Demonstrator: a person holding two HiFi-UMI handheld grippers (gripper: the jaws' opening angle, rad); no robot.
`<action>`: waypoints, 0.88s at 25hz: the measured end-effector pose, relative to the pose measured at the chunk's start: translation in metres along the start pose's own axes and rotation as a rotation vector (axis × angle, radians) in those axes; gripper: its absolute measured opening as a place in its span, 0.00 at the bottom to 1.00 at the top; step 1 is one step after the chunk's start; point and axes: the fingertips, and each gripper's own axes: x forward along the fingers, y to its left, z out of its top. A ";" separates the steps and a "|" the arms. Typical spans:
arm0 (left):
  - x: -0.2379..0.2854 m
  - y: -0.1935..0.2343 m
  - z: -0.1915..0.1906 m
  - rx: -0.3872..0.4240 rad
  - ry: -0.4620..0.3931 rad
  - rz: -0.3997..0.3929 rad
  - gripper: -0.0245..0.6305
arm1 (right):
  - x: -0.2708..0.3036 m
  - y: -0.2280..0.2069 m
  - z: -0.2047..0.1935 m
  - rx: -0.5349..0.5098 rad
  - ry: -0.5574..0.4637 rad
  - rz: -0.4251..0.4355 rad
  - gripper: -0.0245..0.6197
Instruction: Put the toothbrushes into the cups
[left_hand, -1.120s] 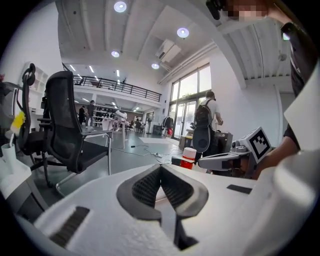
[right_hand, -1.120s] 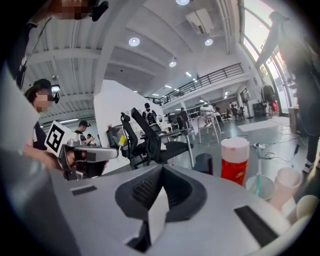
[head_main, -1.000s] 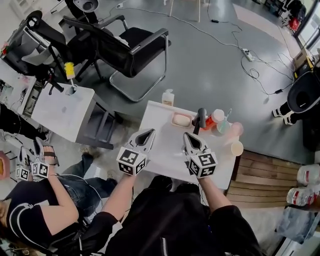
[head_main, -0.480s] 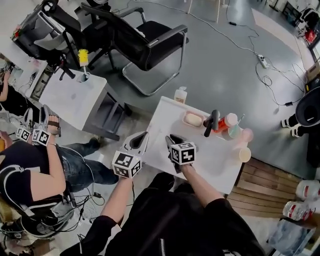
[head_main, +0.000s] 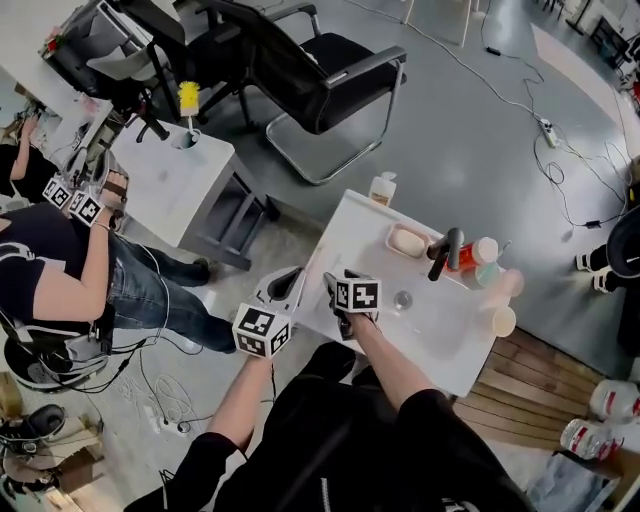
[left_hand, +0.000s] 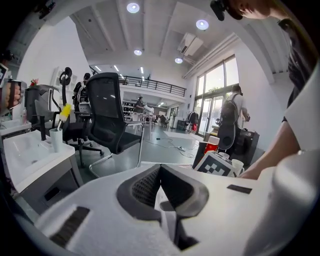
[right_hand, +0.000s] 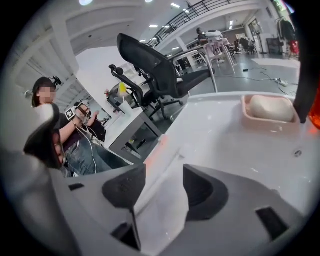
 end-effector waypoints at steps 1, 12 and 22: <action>-0.001 0.001 -0.001 -0.003 0.003 0.002 0.04 | 0.005 0.000 -0.001 0.000 0.018 -0.007 0.38; 0.000 0.011 -0.006 -0.017 0.019 -0.004 0.04 | 0.015 -0.017 -0.012 -0.132 0.147 -0.118 0.10; 0.015 0.003 0.005 0.007 0.012 -0.046 0.04 | -0.003 -0.014 0.007 -0.003 0.035 -0.020 0.08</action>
